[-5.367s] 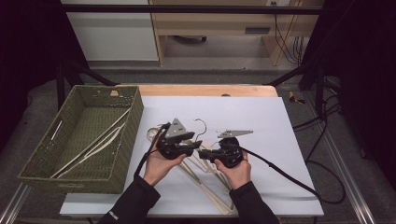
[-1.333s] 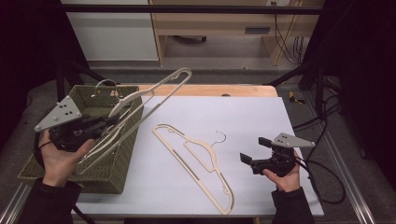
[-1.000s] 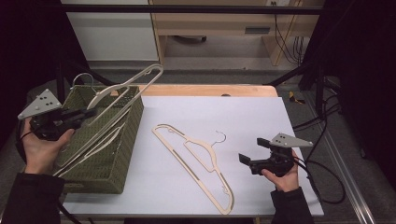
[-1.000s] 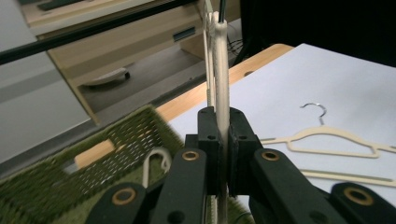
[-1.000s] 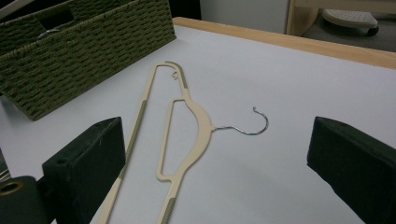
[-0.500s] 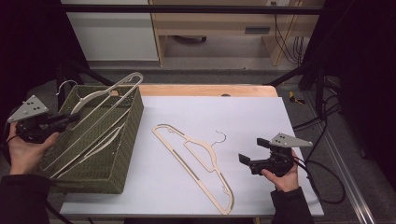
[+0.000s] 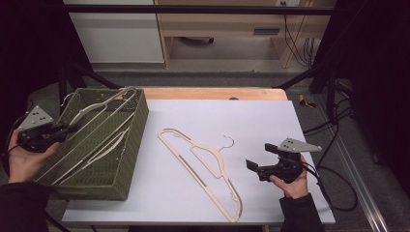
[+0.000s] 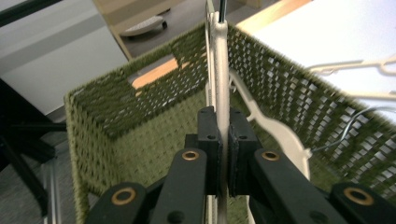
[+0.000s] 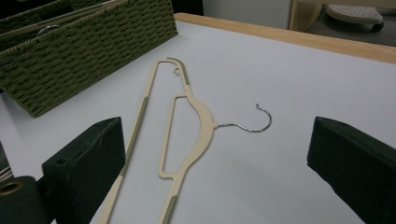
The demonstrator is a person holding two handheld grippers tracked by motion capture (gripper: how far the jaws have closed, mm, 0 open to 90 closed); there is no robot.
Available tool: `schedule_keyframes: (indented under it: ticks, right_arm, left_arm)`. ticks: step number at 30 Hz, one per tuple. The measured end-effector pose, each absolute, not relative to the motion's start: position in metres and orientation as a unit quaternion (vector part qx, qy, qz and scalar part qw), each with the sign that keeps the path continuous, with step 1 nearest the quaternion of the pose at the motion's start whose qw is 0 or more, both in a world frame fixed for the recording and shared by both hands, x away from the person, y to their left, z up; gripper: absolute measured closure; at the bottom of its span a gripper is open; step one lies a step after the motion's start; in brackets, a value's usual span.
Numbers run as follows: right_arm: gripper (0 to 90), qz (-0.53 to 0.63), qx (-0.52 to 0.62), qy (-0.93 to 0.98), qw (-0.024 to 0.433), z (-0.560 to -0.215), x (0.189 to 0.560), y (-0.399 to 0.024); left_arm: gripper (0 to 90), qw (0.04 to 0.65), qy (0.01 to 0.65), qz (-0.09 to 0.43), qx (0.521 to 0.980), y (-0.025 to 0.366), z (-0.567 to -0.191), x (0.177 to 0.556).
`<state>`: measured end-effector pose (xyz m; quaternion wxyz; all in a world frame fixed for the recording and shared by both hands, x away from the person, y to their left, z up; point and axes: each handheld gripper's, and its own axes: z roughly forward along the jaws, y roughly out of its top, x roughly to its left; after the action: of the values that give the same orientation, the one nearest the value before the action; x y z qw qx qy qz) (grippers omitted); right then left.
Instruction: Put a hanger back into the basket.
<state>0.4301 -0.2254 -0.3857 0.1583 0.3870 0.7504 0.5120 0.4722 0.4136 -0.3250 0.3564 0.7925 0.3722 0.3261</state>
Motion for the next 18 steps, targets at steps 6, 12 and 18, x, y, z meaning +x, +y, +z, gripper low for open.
schedule_keyframes:
  ticks: [6, 12, 18]
  right_arm:
    - [5.0, 0.512, 0.387, 0.751, 0.158, -0.386, 0.430, -0.226]
    - [5.1, 0.510, 0.386, 0.753, 0.154, -0.387, 0.431, -0.224]
    - [5.2, 0.510, 0.386, 0.753, 0.154, -0.387, 0.431, -0.224]
  left_arm:
    - [85.9, 0.337, 0.376, 0.325, 0.800, 0.408, -0.343, 0.476]
    - [85.8, 0.322, 0.379, 0.323, 0.806, 0.404, -0.368, 0.481]
    - [85.7, 0.324, 0.382, 0.316, 0.806, 0.404, -0.382, 0.481]
